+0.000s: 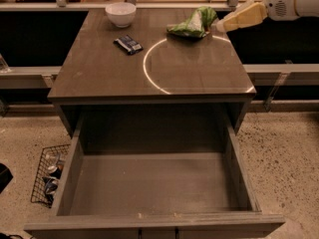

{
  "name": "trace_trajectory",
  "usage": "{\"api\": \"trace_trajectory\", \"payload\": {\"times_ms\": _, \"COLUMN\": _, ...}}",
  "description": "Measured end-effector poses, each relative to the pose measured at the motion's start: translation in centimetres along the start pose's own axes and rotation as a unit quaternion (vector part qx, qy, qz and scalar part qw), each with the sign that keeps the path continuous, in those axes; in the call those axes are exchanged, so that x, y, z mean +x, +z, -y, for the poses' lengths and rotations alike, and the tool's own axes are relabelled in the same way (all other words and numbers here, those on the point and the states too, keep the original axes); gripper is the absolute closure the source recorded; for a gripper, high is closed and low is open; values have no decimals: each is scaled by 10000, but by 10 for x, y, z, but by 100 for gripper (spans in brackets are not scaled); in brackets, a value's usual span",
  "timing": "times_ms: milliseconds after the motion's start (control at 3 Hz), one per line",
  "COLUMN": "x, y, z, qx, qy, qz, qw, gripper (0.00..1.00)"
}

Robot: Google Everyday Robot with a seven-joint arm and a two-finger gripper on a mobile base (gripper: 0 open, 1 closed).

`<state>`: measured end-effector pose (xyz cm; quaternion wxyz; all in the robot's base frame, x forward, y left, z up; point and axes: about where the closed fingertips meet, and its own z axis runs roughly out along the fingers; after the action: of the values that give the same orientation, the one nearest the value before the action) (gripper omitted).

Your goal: Place rxbar blueberry into top drawer

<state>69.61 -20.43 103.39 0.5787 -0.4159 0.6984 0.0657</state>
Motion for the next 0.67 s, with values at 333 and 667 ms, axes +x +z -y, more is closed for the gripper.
{"api": "trace_trajectory", "payload": {"times_ms": 333, "x": 0, "y": 7, "z": -6, "qx": 5, "qy": 31, "qz": 16, "qw": 10000, "gripper": 0}}
{"api": "trace_trajectory", "payload": {"times_ms": 667, "x": 13, "y": 68, "z": -13, "qx": 10, "qy": 500, "qz": 217, "qw": 9985, "gripper": 0}}
